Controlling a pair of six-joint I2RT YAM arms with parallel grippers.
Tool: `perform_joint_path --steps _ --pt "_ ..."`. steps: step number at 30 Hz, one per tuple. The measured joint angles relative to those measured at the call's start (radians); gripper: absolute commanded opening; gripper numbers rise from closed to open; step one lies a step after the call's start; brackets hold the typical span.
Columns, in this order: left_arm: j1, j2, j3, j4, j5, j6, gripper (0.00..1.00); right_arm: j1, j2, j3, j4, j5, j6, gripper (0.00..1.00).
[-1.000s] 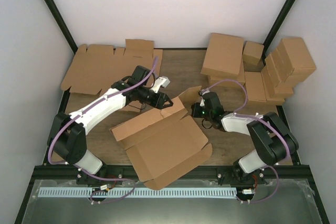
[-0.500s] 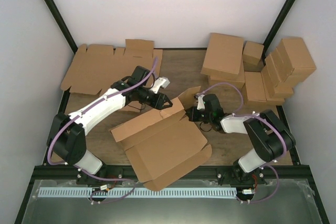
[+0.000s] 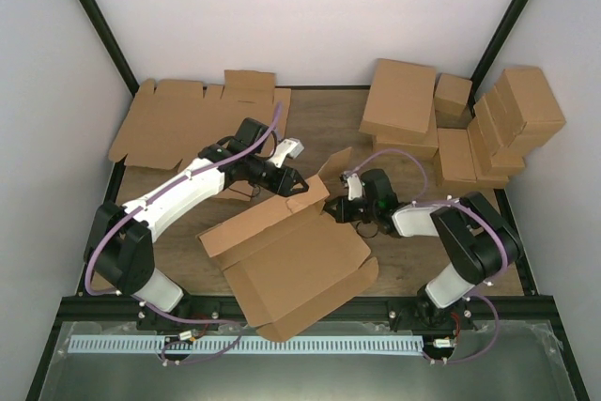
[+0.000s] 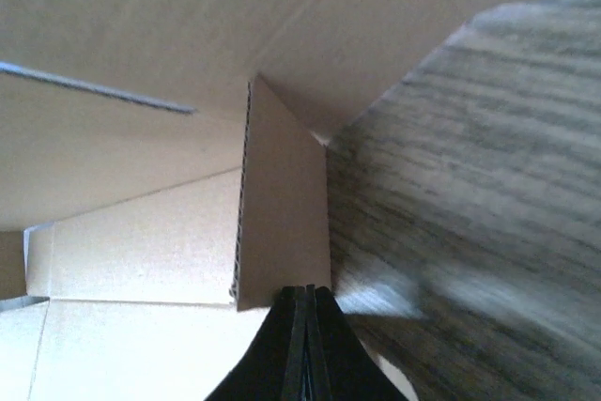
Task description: Fold the paper box
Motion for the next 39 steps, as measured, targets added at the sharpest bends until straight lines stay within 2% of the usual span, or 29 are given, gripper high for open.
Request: perform_joint_path --steps 12,17,24,32,39 --pt "0.049 0.0 0.019 -0.033 0.005 -0.011 0.39 0.076 -0.003 -0.008 0.027 0.02 -0.002 0.01" --pt "0.081 0.001 0.037 -0.057 0.005 -0.004 0.39 0.076 -0.032 -0.008 0.015 0.115 -0.024 0.02" --pt "0.09 0.007 0.047 -0.08 0.013 0.008 0.39 0.074 -0.153 -0.022 0.007 0.285 -0.03 0.01" --pt "0.09 0.008 0.049 -0.088 0.018 0.014 0.39 0.066 -0.019 0.048 -0.053 0.408 -0.03 0.01" --pt "0.09 0.008 0.055 -0.097 0.017 0.021 0.39 0.066 0.035 0.065 -0.024 0.304 -0.043 0.01"
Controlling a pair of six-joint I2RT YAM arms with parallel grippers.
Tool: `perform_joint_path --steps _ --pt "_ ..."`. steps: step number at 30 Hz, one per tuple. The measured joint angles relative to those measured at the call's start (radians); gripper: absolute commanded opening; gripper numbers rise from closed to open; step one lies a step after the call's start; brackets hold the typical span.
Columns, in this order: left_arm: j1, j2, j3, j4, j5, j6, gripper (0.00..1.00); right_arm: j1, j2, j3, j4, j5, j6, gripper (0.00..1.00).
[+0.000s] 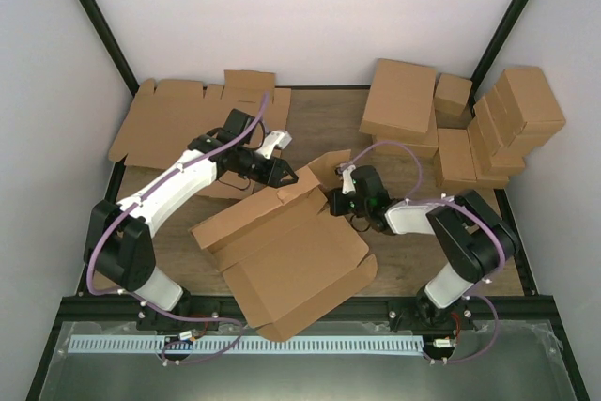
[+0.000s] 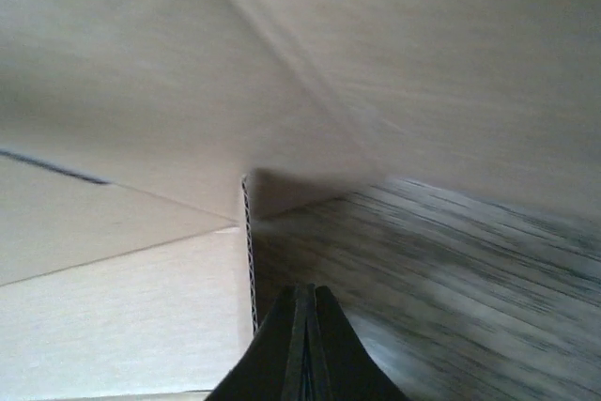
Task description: Fold the paper box
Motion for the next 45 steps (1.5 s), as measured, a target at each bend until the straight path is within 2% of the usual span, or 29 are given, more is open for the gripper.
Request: perform_joint_path --steps 10,18,26,37,45 --pt "0.032 0.023 0.018 -0.013 0.024 0.021 0.39 0.0 -0.049 -0.021 0.082 -0.211 -0.067 0.01" --pt "0.068 0.043 0.027 -0.019 0.061 0.047 0.39 0.005 0.033 -0.019 0.095 -0.287 -0.075 0.01" --pt "0.076 0.045 0.026 -0.036 0.098 0.075 0.38 0.025 0.051 -0.019 0.113 -0.293 -0.06 0.01" --pt "0.066 0.036 -0.036 -0.012 0.161 0.097 0.38 0.025 0.045 -0.02 0.126 -0.225 -0.011 0.01" --pt "0.066 0.034 -0.04 -0.005 0.16 0.095 0.38 0.014 -0.074 -0.058 0.106 -0.137 0.013 0.02"
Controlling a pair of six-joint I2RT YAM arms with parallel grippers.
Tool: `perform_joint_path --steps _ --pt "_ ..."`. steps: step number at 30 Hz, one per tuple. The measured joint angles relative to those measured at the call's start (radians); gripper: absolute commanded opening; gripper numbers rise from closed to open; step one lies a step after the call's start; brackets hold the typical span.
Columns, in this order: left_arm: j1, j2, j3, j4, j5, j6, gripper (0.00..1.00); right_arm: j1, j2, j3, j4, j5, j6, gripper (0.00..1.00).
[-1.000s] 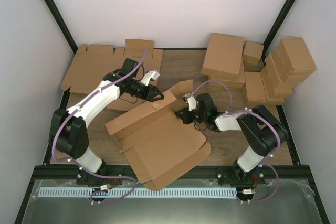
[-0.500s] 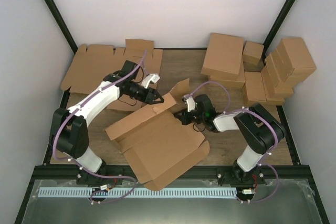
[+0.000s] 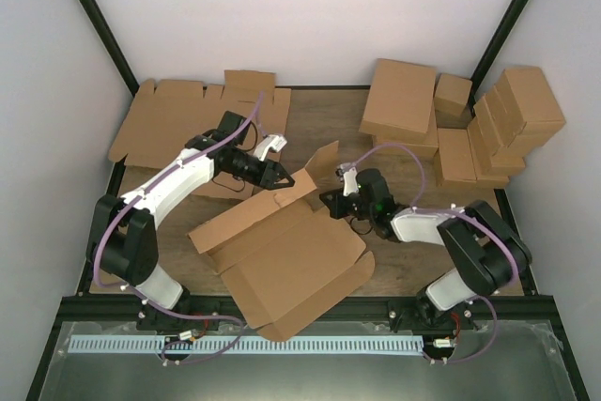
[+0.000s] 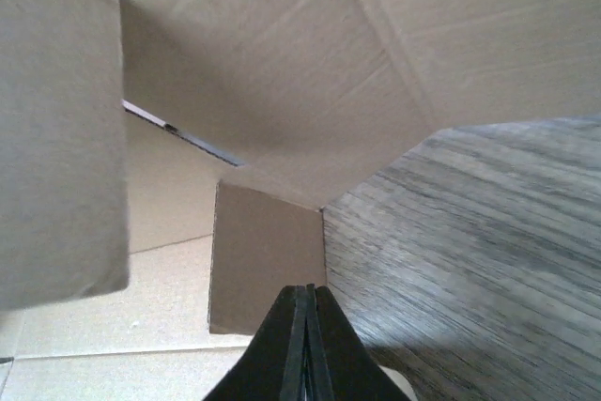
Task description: Fold the paper box
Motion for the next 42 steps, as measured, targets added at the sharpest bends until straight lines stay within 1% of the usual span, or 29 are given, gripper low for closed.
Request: perform_joint_path --steps 3,11,12,13,14,15,17,19,20,21,23,24,25,27,30,33,34,36,38,42 --pt "0.0 0.0 0.0 0.0 0.0 0.0 0.38 -0.01 -0.061 -0.017 -0.024 0.033 0.003 0.05" --pt "0.0 0.0 0.0 0.0 0.0 -0.001 0.38 -0.035 -0.181 -0.01 -0.156 0.103 0.002 0.06" --pt "0.0 0.0 0.0 0.0 0.0 -0.001 0.38 -0.037 -0.195 -0.004 -0.177 0.112 0.002 0.08" --pt "0.0 0.0 0.0 0.0 0.0 -0.001 0.38 -0.04 -0.208 -0.001 -0.189 0.12 0.002 0.13" --pt "0.0 0.0 0.0 0.0 0.0 -0.001 0.38 -0.042 -0.223 0.003 -0.203 0.133 0.0 0.22" --pt "0.0 0.0 0.0 0.0 0.0 -0.001 0.38 -0.045 -0.239 0.006 -0.216 0.146 -0.004 0.26" --pt "0.0 0.0 0.001 0.0 -0.002 -0.002 0.38 -0.05 -0.263 0.015 -0.235 0.172 -0.017 0.3" --pt "0.0 0.0 0.003 0.0 -0.005 -0.005 0.38 -0.055 -0.271 0.029 -0.249 0.198 -0.039 0.32" --pt "0.0 0.0 0.004 -0.001 -0.006 -0.006 0.38 -0.06 -0.27 0.036 -0.251 0.207 -0.056 0.34" --pt "0.0 0.0 0.006 -0.001 -0.008 -0.008 0.38 -0.066 -0.27 0.039 -0.251 0.207 -0.072 0.39" --pt "0.0 0.0 0.006 0.0 -0.008 -0.014 0.38 -0.094 -0.269 0.04 -0.241 0.161 -0.103 0.69" --pt "0.0 0.001 0.007 0.0 -0.008 -0.017 0.38 -0.117 -0.269 0.04 -0.234 0.128 -0.112 0.79" --pt "0.0 0.001 0.008 0.0 -0.008 -0.02 0.37 -0.151 -0.268 0.038 -0.217 0.084 -0.122 0.85" --pt "0.0 0.004 0.012 -0.002 -0.01 -0.024 0.37 -0.216 -0.268 0.032 -0.171 0.018 -0.129 0.88" --pt "0.0 0.005 0.014 -0.005 -0.012 -0.027 0.37 -0.275 -0.264 0.025 -0.121 -0.046 -0.14 0.89" --pt "0.0 0.006 0.014 -0.005 -0.012 -0.027 0.37 -0.288 -0.223 0.035 -0.073 -0.122 -0.182 0.93" --pt "0.0 0.006 0.014 -0.005 -0.012 -0.027 0.37 -0.288 -0.198 0.047 -0.061 -0.162 -0.204 0.97" --pt "0.0 0.006 0.014 -0.005 -0.011 -0.027 0.36 -0.287 -0.139 0.085 -0.048 -0.237 -0.249 1.0" --pt "0.0 0.007 0.015 -0.005 -0.012 -0.027 0.36 -0.287 -0.085 0.147 -0.051 -0.302 -0.315 1.0" --pt "0.0 0.008 0.016 -0.005 -0.012 -0.027 0.36 -0.288 -0.039 0.287 -0.109 -0.365 -0.467 1.0"
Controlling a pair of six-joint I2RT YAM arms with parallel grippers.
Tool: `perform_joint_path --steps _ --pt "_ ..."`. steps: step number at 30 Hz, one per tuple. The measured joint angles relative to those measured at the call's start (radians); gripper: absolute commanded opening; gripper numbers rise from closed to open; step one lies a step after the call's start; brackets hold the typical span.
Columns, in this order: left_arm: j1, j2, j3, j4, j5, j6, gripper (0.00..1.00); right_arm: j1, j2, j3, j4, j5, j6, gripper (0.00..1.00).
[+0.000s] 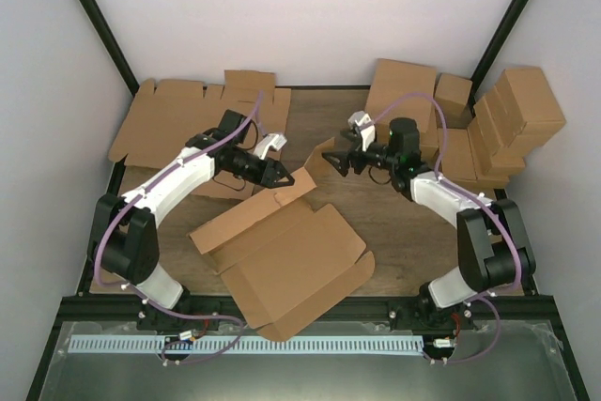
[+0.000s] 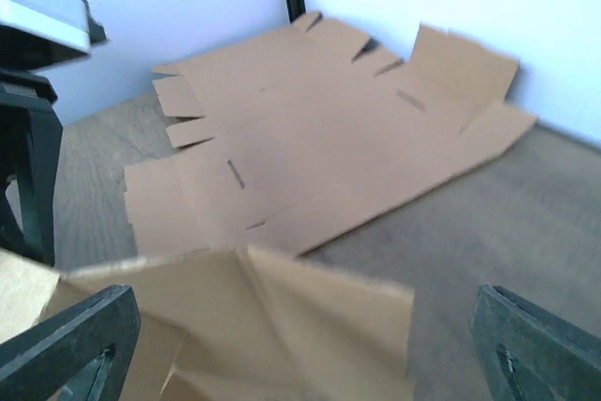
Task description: Fold the paper box
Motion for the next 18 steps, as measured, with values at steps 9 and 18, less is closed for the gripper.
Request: perform_joint_path --steps 9,18 --pt "0.0 0.001 0.003 -0.006 -0.006 0.006 0.36 -0.02 0.094 0.23 -0.218 -0.085 -0.314 0.99" --pt "-0.001 0.005 0.01 -0.014 -0.01 0.016 0.36 -0.032 0.238 0.417 -0.528 -0.196 -0.646 0.93"
